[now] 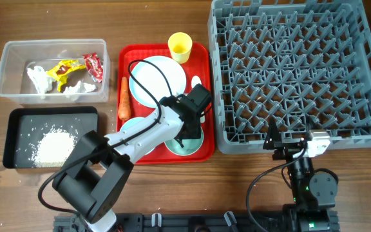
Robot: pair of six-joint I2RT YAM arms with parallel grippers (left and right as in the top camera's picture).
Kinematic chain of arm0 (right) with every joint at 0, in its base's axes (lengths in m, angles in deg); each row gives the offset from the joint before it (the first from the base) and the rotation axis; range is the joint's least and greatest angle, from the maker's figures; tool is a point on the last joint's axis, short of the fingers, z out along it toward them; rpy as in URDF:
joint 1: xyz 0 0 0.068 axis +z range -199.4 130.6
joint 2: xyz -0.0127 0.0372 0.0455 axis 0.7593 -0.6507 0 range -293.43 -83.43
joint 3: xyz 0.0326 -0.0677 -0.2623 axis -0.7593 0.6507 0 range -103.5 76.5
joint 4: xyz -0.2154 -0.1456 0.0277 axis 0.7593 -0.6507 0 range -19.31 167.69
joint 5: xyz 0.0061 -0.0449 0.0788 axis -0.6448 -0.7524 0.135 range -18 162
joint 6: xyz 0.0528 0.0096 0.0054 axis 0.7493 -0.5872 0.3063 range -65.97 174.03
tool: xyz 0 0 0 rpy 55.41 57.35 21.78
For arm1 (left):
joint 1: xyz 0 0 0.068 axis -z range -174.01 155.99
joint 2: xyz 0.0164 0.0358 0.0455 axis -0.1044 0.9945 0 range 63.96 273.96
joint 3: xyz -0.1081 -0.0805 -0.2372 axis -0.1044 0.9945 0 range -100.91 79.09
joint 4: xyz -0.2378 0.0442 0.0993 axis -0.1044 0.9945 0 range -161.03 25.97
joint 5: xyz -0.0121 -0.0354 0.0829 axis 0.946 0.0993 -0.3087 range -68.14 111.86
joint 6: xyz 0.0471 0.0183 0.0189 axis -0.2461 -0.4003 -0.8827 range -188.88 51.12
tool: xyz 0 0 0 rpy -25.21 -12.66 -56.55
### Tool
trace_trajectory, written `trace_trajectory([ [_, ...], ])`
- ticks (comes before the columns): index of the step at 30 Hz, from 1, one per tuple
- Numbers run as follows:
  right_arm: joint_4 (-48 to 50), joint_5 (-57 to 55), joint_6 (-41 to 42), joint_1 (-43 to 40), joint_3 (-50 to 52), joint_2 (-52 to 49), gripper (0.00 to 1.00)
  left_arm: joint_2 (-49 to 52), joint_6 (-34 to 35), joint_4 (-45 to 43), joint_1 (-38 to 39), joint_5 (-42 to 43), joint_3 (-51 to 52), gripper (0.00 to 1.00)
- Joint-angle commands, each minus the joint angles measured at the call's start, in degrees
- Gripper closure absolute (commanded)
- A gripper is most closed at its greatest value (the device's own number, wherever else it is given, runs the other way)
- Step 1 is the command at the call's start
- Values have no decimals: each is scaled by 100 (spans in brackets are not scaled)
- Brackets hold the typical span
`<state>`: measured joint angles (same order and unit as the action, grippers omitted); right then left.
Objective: Sort waste into correct bins and load items into the dishwasher rack
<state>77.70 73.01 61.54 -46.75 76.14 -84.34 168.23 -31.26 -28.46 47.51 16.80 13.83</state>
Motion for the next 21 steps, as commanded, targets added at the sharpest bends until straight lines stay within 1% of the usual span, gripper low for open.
trace_trajectory([
  [1,33,-57,39,7,7,11,0,55,15,-11,0,-149,-22,45],
  [6,33,-57,39,7,7,11,0,55,15,-9,0,-149,-22,57],
  [9,35,-57,37,7,7,11,0,55,15,-7,0,-149,-22,62],
  [15,35,-57,37,7,7,11,0,-66,13,87,0,-149,-31,57],
  [21,35,-57,39,7,7,11,0,-551,13,98,0,-146,-74,53],
])
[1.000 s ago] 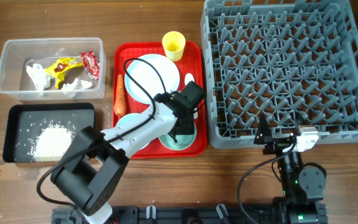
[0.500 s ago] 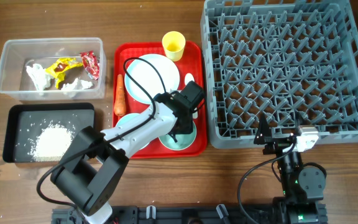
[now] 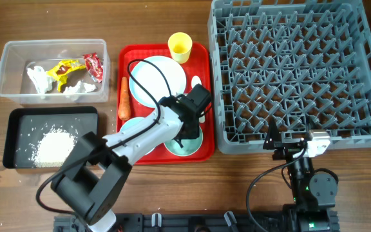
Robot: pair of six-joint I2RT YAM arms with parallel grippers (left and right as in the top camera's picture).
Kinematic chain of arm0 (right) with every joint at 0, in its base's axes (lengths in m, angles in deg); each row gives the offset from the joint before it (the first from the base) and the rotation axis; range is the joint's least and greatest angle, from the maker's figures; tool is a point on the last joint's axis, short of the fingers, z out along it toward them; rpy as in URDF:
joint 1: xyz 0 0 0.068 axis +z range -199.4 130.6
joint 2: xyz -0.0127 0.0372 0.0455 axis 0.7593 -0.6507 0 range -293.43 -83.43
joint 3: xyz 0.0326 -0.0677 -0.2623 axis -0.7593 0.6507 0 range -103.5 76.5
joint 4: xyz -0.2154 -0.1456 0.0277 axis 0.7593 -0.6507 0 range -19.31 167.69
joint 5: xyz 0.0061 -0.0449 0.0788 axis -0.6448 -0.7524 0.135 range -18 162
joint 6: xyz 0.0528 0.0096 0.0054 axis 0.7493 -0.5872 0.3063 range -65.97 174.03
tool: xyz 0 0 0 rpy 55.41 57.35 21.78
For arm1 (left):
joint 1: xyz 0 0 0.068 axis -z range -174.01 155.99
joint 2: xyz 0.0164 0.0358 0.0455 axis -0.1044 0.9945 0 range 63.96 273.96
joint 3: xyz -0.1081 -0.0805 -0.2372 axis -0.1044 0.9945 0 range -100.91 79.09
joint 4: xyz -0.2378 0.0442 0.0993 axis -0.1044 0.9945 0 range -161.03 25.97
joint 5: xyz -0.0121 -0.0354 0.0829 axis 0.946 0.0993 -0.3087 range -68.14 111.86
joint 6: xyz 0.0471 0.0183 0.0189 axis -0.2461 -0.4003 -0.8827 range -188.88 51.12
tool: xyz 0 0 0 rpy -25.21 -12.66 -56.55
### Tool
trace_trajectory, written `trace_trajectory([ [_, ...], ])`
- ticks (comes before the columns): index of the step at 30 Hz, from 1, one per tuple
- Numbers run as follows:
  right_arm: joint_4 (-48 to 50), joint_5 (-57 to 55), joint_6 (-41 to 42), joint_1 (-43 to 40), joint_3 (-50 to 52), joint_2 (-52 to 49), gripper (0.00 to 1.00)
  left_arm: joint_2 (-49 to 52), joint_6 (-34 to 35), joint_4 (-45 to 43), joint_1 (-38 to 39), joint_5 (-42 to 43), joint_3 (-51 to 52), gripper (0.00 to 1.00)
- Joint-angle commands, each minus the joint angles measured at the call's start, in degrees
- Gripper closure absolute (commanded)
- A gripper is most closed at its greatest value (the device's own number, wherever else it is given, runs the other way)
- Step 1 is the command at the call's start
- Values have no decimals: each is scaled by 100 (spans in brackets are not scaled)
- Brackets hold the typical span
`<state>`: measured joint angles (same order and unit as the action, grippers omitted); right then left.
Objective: Sort waste into correct bins and load items into the dishwasher rack
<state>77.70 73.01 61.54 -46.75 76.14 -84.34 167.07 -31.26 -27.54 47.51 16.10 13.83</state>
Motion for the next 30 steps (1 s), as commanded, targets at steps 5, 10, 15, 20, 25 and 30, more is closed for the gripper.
trace_trajectory([
  [5,33,-57,39,7,7,11,0,-1023,4,201,-37,-79,-76,52],
  [10,33,-57,37,7,7,11,0,-1578,-168,614,-616,-72,-76,52],
  [15,33,-57,39,7,7,11,0,-1615,-437,629,-870,673,-74,50],
  [20,35,-57,39,7,7,11,0,-1215,-411,345,-431,726,-33,51],
  [25,33,-57,37,7,7,11,0,-643,-245,197,-258,717,-33,50],
  [30,33,-57,37,7,7,11,0,-332,-245,166,-273,586,-33,48],
])
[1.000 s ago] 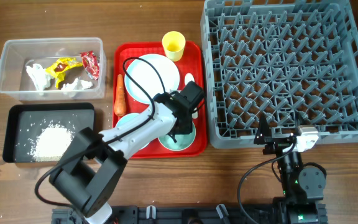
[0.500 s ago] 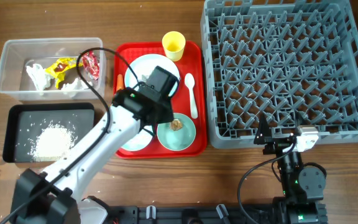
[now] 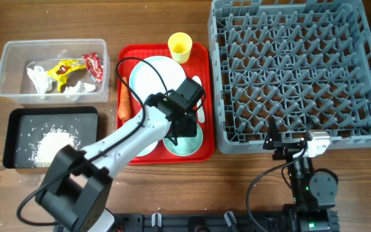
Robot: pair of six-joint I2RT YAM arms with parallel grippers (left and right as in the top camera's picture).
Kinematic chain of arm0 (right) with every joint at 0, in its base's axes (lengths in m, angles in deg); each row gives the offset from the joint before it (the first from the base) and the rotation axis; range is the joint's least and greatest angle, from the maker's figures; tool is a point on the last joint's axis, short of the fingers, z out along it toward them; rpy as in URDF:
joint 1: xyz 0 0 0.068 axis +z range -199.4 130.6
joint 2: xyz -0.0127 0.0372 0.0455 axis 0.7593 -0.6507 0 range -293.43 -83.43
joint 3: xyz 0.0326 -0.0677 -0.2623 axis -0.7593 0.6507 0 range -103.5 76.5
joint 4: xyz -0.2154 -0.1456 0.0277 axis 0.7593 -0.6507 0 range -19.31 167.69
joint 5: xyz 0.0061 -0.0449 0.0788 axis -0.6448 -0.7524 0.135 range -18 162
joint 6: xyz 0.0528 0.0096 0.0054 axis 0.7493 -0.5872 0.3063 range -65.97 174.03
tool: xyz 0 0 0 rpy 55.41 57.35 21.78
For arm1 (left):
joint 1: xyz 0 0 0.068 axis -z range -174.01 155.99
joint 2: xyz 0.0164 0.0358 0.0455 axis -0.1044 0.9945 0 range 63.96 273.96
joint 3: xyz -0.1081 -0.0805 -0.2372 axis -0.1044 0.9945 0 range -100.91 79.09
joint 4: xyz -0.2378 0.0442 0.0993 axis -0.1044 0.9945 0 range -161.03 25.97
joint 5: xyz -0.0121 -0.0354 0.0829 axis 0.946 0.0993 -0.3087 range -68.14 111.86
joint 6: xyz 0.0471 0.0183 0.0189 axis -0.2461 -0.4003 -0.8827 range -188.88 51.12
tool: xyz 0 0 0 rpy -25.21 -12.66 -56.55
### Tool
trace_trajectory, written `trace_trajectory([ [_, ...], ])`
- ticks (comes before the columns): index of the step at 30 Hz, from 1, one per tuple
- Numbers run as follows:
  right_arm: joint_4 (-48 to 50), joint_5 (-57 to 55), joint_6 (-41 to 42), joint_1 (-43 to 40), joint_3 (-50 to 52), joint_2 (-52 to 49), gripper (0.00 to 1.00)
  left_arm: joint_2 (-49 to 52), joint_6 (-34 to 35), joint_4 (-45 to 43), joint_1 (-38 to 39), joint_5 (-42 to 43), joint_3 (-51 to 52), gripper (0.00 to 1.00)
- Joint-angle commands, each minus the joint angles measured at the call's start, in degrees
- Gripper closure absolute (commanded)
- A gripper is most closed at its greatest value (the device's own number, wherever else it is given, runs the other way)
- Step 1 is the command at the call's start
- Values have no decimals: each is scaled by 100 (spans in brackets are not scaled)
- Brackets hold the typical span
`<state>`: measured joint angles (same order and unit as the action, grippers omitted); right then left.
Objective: Sort waste into correct bins and load items into the dishwasher rack
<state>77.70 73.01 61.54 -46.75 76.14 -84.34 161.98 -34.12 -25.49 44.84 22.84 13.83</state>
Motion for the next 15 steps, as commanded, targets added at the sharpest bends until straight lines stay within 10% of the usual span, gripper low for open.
trace_trajectory([
  [1,35,-57,37,7,7,11,0,221,42,-96,-7,-103,-33,47],
  [15,35,-57,39,7,7,11,0,501,42,-380,4,-319,-33,40],
])
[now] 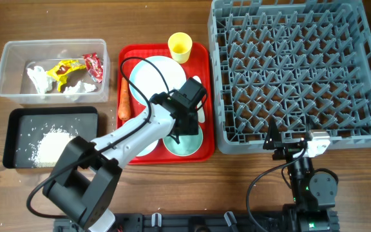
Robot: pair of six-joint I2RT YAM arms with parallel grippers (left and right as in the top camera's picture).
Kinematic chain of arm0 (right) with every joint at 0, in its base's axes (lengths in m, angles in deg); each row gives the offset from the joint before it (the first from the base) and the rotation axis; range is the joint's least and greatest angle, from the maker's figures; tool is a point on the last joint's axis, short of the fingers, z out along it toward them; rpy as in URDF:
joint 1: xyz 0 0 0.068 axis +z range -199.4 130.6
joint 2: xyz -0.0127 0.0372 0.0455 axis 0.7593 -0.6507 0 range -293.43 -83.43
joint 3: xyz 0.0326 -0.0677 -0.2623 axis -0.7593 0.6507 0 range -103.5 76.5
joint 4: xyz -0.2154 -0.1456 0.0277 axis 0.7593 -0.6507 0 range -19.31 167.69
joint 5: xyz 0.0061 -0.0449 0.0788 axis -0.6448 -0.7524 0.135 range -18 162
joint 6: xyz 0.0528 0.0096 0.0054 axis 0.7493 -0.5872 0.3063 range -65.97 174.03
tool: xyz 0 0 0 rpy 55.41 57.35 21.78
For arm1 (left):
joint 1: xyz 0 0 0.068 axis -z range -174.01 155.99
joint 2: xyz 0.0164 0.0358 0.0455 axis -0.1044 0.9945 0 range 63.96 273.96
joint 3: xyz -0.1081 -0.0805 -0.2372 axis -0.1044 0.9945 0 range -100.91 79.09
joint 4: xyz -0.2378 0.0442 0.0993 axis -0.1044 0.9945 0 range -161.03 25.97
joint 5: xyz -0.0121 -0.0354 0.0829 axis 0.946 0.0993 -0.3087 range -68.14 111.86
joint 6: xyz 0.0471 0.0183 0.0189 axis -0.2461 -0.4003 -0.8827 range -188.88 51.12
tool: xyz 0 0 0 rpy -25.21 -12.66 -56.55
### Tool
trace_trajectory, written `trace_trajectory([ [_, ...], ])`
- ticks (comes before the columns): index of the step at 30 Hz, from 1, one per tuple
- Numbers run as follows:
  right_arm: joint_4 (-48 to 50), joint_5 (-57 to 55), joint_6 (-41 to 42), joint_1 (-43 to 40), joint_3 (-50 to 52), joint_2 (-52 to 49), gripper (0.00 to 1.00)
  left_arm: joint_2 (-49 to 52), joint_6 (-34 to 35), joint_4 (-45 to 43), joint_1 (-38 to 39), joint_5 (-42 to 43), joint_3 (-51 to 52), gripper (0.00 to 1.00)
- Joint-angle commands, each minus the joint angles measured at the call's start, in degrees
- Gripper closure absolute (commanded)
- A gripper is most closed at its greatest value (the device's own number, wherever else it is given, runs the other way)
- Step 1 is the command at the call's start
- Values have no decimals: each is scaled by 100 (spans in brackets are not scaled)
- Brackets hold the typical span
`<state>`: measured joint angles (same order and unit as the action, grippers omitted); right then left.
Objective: Sort waste into correct bins and load items into the dishwasher rack
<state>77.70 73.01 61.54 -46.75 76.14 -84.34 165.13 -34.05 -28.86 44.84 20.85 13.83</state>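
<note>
A red tray (129, 147) holds a white plate (148, 76), a yellow cup (180, 46), a carrot (123, 102), a white spoon (199, 111) and a mint green bowl (187, 143). My left gripper (180, 127) hangs over the bowl's far rim, between plate and bowl. Its fingers are hidden under the wrist, so their state and any hold do not show. The grey dishwasher rack (298, 71) has nothing in it. My right gripper (274, 143) rests by the rack's front edge, away from the tray.
A clear bin (8, 90) at the back left holds wrappers and crumpled paper. In front of it a black tray (18, 122) holds white rice. The left arm's cable loops over the plate.
The left wrist has stayed almost in place over the bowl's far rim. The arm's elbow and base have swung slightly to the right. Tray items and the right arm are unchanged.
At the two oldest moments my left gripper sat low over the middle of the mint bowl. Half a second ago it stood further back, toward the plate, with more of the bowl showing. It stays there now. The bowl has not moved.
</note>
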Motion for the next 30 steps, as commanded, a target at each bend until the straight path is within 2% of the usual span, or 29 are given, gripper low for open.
trace_trajectory([
  [1,33,-57,39,7,7,11,0,251,35,-63,4,-120,-33,40],
  [12,33,-57,37,7,7,11,0,527,35,-192,4,-120,-33,36],
  [16,35,-57,39,7,7,11,0,566,35,-212,4,-120,-33,42],
  [19,35,-57,37,7,7,11,0,568,35,-210,4,-120,-33,60],
  [20,35,-57,37,7,7,11,0,568,35,-208,4,-118,-33,62],
  [30,33,-57,37,7,7,11,0,197,33,-59,-2,-120,-46,61],
])
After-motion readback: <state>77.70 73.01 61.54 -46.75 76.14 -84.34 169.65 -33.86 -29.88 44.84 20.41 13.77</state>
